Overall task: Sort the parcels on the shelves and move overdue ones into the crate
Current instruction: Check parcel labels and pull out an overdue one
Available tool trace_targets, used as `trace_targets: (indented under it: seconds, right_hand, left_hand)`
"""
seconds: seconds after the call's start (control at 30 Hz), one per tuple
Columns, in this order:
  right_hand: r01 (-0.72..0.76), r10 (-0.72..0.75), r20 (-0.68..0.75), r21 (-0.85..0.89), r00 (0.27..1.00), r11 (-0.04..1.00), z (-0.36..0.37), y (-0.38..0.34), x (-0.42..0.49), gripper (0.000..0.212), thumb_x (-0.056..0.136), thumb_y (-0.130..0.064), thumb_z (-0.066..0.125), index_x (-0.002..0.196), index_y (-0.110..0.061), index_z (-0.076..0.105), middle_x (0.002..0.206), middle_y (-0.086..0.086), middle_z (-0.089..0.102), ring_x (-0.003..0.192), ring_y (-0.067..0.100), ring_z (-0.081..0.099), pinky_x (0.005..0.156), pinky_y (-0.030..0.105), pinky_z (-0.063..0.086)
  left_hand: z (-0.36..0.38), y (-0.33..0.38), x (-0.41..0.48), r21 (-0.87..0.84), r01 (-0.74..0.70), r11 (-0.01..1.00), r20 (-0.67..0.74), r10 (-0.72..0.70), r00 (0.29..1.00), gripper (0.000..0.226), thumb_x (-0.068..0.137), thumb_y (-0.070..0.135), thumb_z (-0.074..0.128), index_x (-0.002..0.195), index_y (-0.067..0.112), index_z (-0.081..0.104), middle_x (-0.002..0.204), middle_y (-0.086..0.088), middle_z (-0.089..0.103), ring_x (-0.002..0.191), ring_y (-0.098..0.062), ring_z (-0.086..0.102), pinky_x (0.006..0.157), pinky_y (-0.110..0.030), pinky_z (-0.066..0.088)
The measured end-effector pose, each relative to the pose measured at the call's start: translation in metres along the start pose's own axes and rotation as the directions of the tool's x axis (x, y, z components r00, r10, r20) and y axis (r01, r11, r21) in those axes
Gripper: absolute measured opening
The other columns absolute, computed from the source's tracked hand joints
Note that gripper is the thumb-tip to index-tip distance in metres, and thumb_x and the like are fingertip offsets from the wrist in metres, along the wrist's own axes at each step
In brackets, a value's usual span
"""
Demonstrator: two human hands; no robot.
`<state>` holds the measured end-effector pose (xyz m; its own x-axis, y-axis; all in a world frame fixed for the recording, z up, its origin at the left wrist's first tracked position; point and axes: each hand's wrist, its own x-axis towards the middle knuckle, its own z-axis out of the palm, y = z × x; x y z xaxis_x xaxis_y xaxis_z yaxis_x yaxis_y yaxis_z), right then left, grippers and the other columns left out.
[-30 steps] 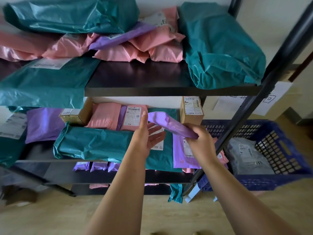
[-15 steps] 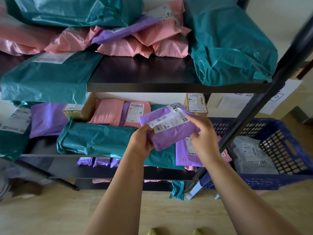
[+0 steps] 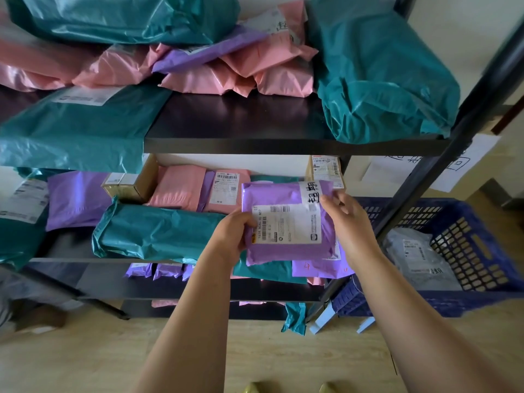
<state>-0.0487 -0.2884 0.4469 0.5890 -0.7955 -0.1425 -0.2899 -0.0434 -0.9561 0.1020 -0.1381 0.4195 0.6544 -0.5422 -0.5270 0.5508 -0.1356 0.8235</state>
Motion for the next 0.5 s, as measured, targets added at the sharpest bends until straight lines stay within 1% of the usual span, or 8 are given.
trace_targets:
  seconds: [0.1,0.17,0.27,0.3,0.37,0.4,0.43,0.5]
  right_hand:
    - [-0.07,0.069,0.014,0.006,0.997,0.998,0.001,0.006,0.001,0.036,0.084,-0.038,0.067,0.103,-0.008,0.066,0.097,0.017,0.072,0.092,0.039,0.068,0.081,0.055,0.053]
    - [-0.087,0.087,0.008,0.013,0.996,0.996,0.001,0.008,0.0,0.044,0.08,-0.039,0.07,0.102,-0.001,0.063,0.103,0.027,0.067,0.089,0.043,0.068,0.077,0.055,0.053]
    - [-0.148,0.152,-0.03,0.108,0.988,0.983,0.001,0.009,0.001,0.044,0.072,-0.039,0.071,0.098,-0.003,0.067,0.096,0.02,0.072,0.087,0.037,0.07,0.074,0.048,0.053]
    - [-0.174,0.185,-0.046,0.176,0.982,0.969,-0.001,0.011,0.002,0.032,0.076,-0.032,0.072,0.096,-0.007,0.069,0.094,0.015,0.074,0.088,0.037,0.071,0.076,0.048,0.054]
    - [-0.23,0.269,-0.06,0.365,0.961,0.902,-0.002,0.014,0.004,0.012,0.087,-0.014,0.068,0.098,-0.011,0.07,0.095,0.01,0.075,0.082,0.03,0.071,0.074,0.042,0.055]
    - [-0.265,0.323,-0.043,0.476,0.945,0.839,-0.001,0.015,0.005,0.014,0.089,-0.008,0.066,0.103,-0.009,0.069,0.097,0.011,0.074,0.081,0.026,0.071,0.072,0.039,0.056]
    - [-0.299,0.372,-0.004,0.584,0.928,0.754,0.002,0.016,0.005,0.018,0.09,-0.003,0.063,0.108,-0.005,0.066,0.1,0.013,0.072,0.085,0.026,0.07,0.076,0.039,0.056]
    - [-0.346,0.415,0.086,0.716,0.906,0.606,0.009,0.016,0.004,0.013,0.095,0.001,0.054,0.106,0.002,0.06,0.103,0.017,0.067,0.101,0.029,0.066,0.094,0.044,0.051]
  left_hand:
    - [0.003,0.001,-0.003,0.069,-0.01,0.998,0.011,0.009,1.0,0.018,0.078,-0.001,0.042,0.068,0.013,0.043,0.059,-0.006,0.052,0.067,-0.027,0.063,0.063,-0.036,0.043]
    - [0.002,0.002,-0.002,0.072,-0.066,0.995,-0.023,0.068,0.997,0.023,0.084,-0.001,0.045,0.067,0.014,0.051,0.061,-0.008,0.059,0.066,-0.026,0.066,0.059,-0.033,0.045]
    - [-0.002,0.0,0.0,0.075,-0.134,0.988,-0.086,0.14,0.986,0.018,0.088,0.007,0.062,0.104,0.011,0.067,0.096,-0.015,0.072,0.088,-0.026,0.07,0.065,-0.032,0.057]
    - [-0.004,-0.002,0.004,0.085,-0.137,0.987,-0.105,0.145,0.984,0.032,0.085,0.015,0.069,0.116,0.007,0.064,0.104,-0.014,0.072,0.092,-0.023,0.069,0.066,-0.03,0.058]
    - [-0.005,-0.005,0.007,0.108,-0.143,0.984,-0.149,0.158,0.976,0.068,0.074,0.039,0.078,0.129,0.006,0.057,0.115,-0.011,0.068,0.101,-0.02,0.067,0.08,-0.032,0.058]
    - [-0.001,-0.006,0.005,0.121,-0.155,0.98,-0.164,0.174,0.971,0.077,0.071,0.049,0.078,0.132,0.008,0.055,0.119,-0.008,0.066,0.104,-0.021,0.065,0.09,-0.036,0.056]
    - [0.004,-0.007,0.002,0.123,-0.161,0.979,-0.168,0.181,0.969,0.081,0.071,0.057,0.076,0.133,0.01,0.053,0.12,-0.007,0.064,0.104,-0.02,0.064,0.095,-0.039,0.054]
    - [0.015,-0.01,-0.002,0.084,-0.146,0.986,-0.129,0.156,0.979,0.094,0.064,0.068,0.074,0.135,0.01,0.05,0.12,-0.005,0.064,0.099,-0.02,0.066,0.092,-0.039,0.056]
